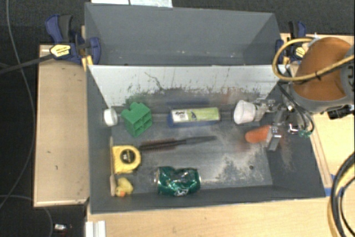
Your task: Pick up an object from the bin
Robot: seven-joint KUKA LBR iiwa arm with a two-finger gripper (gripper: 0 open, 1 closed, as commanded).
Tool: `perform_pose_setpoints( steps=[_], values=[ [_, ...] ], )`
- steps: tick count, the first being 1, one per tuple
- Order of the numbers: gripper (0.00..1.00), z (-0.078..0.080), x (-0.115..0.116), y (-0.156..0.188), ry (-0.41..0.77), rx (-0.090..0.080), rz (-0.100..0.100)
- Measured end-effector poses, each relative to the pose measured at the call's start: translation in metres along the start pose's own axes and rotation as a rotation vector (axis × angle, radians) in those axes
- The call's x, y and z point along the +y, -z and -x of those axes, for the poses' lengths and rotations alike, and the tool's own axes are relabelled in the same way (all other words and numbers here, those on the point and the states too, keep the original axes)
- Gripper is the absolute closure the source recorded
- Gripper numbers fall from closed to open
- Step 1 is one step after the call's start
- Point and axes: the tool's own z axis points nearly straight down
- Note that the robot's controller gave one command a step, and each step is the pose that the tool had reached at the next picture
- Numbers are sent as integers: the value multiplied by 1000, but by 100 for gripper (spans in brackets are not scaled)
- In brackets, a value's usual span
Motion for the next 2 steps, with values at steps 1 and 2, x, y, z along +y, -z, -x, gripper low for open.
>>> perform_pose_setpoints(
  steps=[1,2],
  values=[
    [0,-11,8,-32,89,19,3],
    [0,-20,-5,-37,-205,5,1]
  ],
)
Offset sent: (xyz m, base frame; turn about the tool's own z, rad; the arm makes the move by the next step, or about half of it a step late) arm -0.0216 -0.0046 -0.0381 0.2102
